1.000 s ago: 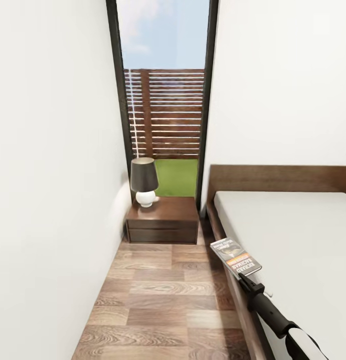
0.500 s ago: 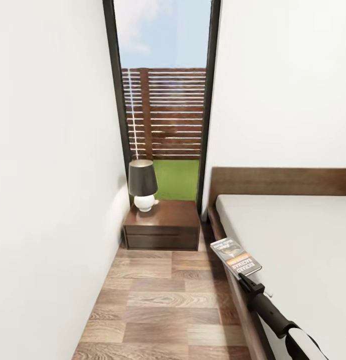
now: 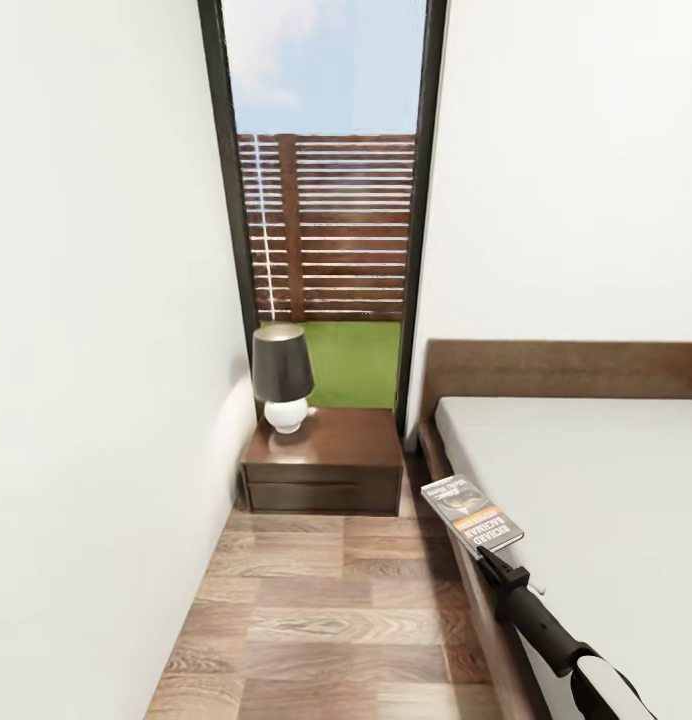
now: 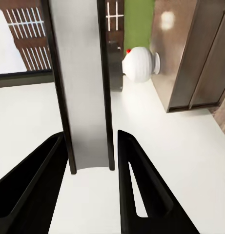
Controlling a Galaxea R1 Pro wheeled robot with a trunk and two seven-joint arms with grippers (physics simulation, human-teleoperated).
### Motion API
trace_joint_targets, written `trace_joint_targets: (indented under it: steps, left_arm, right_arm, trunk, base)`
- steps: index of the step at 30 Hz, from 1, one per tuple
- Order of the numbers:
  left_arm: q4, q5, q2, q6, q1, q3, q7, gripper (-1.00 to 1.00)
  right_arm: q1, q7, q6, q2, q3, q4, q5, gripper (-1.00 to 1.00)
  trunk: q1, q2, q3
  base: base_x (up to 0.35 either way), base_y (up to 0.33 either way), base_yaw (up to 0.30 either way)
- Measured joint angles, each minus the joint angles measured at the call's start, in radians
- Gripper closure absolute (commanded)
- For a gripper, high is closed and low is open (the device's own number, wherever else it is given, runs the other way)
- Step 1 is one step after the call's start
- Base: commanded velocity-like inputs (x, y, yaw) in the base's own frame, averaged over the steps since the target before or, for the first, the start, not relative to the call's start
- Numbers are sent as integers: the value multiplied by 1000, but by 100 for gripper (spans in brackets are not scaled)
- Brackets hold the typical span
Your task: In the bedroom, move the book from the bed onto either nightstand, and place the two sandals side by side next to the bed.
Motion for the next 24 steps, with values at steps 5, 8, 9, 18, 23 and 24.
trace_joint_targets:
  steps: [5, 8, 9, 18, 23, 24]
  left_arm:
    - [0, 0, 0, 0, 0, 0, 0, -100]
    - [0, 0, 0, 0, 0, 1, 0, -100]
    - [0, 0, 0, 0, 0, 1, 0, -100]
    - [0, 0, 0, 0, 0, 1, 0, -100]
    - [0, 0, 0, 0, 0, 2, 0, -100]
    - [0, 0, 0, 0, 0, 2, 0, -100]
  right_arm:
    - [0, 0, 0, 0, 0, 0, 0, 100]
    - [0, 0, 0, 0, 1, 0, 0, 100]
    - [0, 0, 0, 0, 1, 0, 0, 100]
    - [0, 0, 0, 0, 0, 0, 0, 100]
    - [0, 0, 0, 0, 0, 0, 0, 100]
    - [0, 0, 0, 0, 0, 0, 0, 100]
  trunk:
    - [0, 0, 0]
    - [0, 0, 0]
    - [0, 0, 0]
    - [0, 0, 0]
    - [0, 0, 0]
    - [0, 0, 0]
  base:
    - [246, 0, 0]
    - [246, 0, 0]
    - [246, 0, 0]
    - [246, 0, 0]
    - [246, 0, 0]
    - [246, 0, 0]
